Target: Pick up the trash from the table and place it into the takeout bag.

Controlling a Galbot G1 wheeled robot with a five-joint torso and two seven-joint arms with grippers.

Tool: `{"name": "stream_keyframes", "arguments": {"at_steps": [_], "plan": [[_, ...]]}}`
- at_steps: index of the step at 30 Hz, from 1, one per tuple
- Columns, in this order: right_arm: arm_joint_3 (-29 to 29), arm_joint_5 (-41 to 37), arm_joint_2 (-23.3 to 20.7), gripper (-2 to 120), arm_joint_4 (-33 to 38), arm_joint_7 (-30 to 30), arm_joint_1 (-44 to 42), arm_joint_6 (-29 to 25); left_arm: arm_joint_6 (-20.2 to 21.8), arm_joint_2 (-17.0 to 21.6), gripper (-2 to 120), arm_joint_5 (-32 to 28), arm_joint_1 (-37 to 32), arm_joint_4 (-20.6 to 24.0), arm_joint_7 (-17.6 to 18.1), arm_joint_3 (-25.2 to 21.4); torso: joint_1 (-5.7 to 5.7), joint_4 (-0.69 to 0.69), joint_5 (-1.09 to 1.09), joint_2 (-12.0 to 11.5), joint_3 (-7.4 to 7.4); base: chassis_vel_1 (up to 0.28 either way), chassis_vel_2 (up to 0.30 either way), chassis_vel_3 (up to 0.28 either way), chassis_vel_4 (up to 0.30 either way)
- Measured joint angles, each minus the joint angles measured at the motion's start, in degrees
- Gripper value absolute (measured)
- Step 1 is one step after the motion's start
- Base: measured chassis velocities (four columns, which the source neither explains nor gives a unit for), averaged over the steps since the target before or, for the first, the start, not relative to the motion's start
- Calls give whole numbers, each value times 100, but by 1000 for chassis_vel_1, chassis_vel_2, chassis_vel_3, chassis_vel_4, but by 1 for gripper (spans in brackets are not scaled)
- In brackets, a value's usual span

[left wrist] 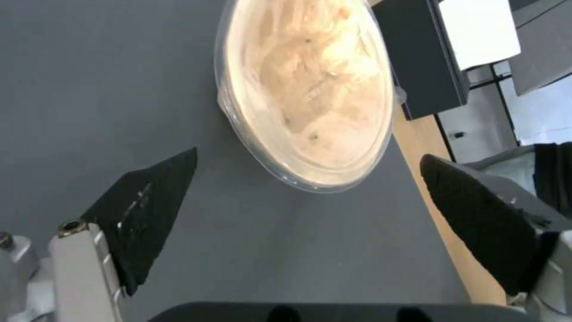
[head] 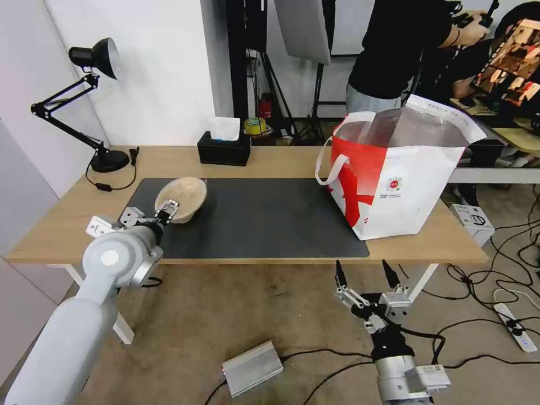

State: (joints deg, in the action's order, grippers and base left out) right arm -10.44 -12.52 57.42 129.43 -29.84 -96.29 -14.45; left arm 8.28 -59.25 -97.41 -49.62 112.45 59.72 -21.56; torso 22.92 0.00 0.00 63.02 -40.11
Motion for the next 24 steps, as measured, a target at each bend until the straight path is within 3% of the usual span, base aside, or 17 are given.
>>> {"name": "stream_keyframes", "arguments": {"at_steps": [24], "plan": [[0, 0, 0, 100, 0, 0, 0, 0, 6, -299, 100, 198, 533, -685, -3, 336, -1, 0, 0, 1, 0, 0, 0, 0, 0]]}}
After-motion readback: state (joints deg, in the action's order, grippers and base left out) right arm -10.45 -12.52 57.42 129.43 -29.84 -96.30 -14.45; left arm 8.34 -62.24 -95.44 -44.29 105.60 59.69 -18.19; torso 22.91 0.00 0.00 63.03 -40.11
